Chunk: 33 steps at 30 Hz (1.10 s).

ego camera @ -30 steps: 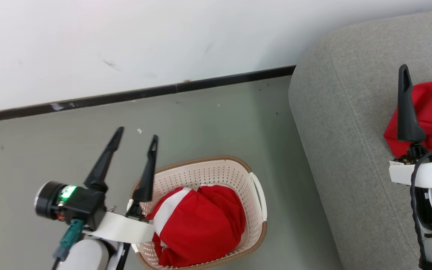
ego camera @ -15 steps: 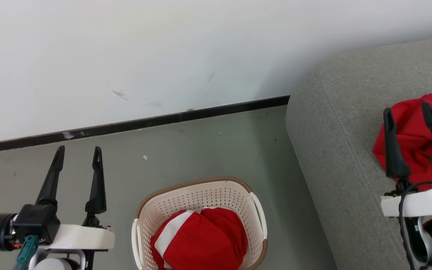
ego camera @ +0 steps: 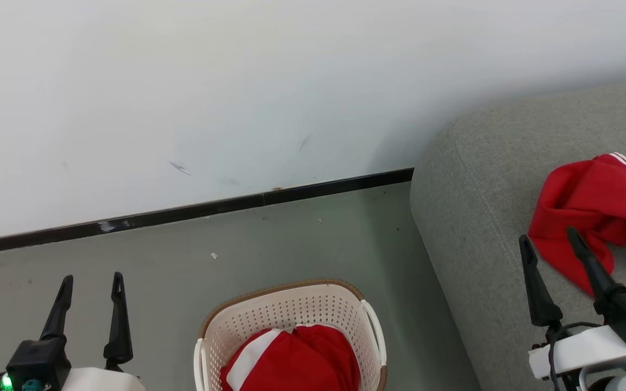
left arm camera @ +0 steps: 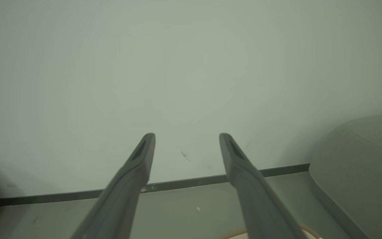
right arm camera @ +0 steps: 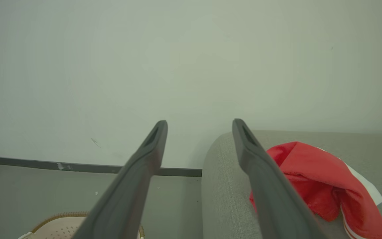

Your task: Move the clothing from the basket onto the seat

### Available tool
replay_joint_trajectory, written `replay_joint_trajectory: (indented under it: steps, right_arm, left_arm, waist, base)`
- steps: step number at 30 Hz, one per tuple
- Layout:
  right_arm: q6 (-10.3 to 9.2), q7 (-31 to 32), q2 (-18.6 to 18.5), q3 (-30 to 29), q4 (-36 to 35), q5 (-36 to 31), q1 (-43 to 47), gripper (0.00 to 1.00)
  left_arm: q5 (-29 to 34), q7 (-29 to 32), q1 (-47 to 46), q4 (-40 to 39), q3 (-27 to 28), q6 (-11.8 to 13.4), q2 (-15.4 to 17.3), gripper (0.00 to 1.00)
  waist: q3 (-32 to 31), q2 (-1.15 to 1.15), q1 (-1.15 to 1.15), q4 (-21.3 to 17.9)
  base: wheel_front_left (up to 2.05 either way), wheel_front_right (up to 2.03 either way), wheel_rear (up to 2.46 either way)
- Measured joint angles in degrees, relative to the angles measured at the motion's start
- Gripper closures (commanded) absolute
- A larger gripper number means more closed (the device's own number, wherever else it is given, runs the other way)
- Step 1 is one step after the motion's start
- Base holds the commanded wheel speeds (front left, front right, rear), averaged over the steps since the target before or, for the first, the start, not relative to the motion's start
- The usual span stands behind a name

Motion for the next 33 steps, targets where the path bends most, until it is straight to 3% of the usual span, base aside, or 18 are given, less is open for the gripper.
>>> replay_joint_trajectory:
  steps: [8,33]
  right_arm:
    - [0.00,0.0,0.0,1.7,1.4,2.5,2.2,0.00]
    - [0.00,0.0,0.0,3.5,1.3,4.2,3.1,0.00]
  left_arm:
    - [-0.9,0.8,3.1,0.0,0.5,1.1,-0.1,0.00]
    - [-1.5,1.6,4.1,-2.5,-0.1,1.1,-0.4,0.00]
  waist:
    - [-1.5,0.00,0.00,0.2]
    - [-1.0,0.00,0.00,0.9]
  base:
    - [0.00,0.00,0.00]
    - [0.00,0.00,0.00]
